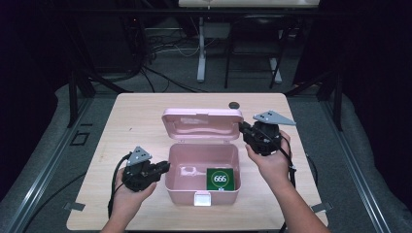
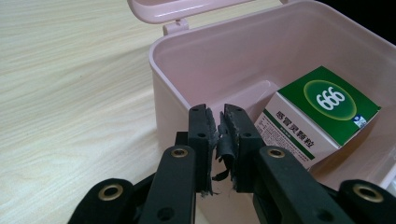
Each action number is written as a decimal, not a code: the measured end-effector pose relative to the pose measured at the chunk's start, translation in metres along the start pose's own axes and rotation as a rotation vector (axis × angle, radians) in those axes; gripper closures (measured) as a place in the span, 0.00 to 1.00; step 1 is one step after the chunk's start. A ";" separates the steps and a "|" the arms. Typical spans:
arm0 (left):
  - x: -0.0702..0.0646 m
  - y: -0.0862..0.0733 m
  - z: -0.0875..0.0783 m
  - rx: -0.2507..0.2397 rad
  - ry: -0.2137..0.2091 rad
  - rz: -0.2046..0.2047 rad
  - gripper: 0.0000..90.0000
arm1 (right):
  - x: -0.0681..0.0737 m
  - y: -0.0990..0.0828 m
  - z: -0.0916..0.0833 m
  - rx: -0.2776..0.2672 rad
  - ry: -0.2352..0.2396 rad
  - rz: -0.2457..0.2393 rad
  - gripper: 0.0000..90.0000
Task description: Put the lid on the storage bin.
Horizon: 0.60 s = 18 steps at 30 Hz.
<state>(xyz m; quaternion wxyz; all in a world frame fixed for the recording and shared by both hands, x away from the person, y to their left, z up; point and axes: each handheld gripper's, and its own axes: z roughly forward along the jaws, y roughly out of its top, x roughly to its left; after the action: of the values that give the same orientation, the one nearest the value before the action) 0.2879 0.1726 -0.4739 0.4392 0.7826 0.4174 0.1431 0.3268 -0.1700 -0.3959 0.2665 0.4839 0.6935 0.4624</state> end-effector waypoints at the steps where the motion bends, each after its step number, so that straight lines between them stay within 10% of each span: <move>1: 0.000 0.000 0.000 0.005 -0.001 -0.001 0.91 | 0.001 -0.001 -0.001 -0.003 -0.001 -0.003 0.95; 18: 0.000 0.007 -0.006 -0.029 -0.002 0.002 0.87 | 0.005 -0.017 -0.013 -0.042 0.016 0.021 0.94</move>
<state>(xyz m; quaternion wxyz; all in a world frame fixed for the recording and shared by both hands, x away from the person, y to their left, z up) 0.2882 0.1737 -0.4644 0.4507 0.7768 0.4140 0.1486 0.3071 -0.1727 -0.4055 0.2662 0.4818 0.6807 0.4834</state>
